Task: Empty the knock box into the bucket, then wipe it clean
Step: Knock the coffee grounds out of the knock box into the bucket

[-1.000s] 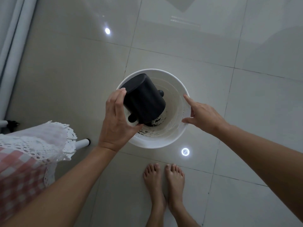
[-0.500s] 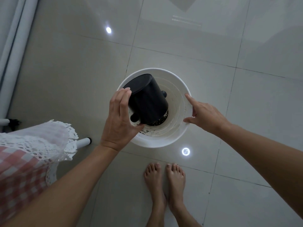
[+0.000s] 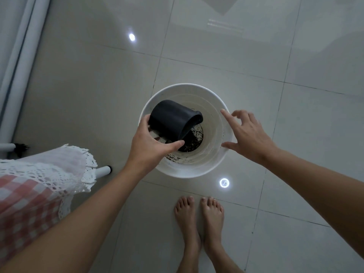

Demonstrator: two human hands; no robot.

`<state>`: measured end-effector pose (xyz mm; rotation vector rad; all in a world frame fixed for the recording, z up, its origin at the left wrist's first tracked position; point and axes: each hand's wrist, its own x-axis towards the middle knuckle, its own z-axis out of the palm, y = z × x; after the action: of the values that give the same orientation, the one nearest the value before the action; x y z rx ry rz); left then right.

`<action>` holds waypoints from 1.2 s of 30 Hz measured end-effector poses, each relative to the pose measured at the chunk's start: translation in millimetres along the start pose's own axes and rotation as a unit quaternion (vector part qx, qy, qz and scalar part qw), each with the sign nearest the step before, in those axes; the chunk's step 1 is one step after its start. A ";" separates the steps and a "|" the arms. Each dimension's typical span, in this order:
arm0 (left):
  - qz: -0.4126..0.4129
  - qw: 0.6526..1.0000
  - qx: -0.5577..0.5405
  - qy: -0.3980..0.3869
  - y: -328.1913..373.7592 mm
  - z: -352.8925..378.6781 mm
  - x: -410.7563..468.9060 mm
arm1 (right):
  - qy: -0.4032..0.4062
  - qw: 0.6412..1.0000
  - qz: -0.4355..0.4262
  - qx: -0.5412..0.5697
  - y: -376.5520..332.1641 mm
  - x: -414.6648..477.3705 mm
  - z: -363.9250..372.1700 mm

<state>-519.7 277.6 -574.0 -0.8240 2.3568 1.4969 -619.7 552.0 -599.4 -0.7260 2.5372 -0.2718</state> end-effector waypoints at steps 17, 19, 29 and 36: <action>-0.260 0.930 -0.152 -0.211 12.6 -14.0 9.6 | -0.008 0.982 -0.160 0.102 -36.4 5.0 -28.0; -0.260 0.928 -0.142 -0.226 12.9 -13.0 10.4 | -0.011 0.983 -0.139 0.115 -41.3 9.4 -30.5; 0.086 0.970 0.189 -0.129 25.4 -9.2 2.9 | -0.061 0.993 -0.072 0.068 -59.9 22.7 -47.2; 0.048 0.939 0.305 -0.153 57.4 -9.3 0.4 | -0.068 0.993 -0.084 0.043 -76.4 21.9 -68.9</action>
<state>-551.8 287.6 -526.6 -0.2979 2.4158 0.7544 -636.5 479.8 -524.6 -0.8954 2.3249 -0.3737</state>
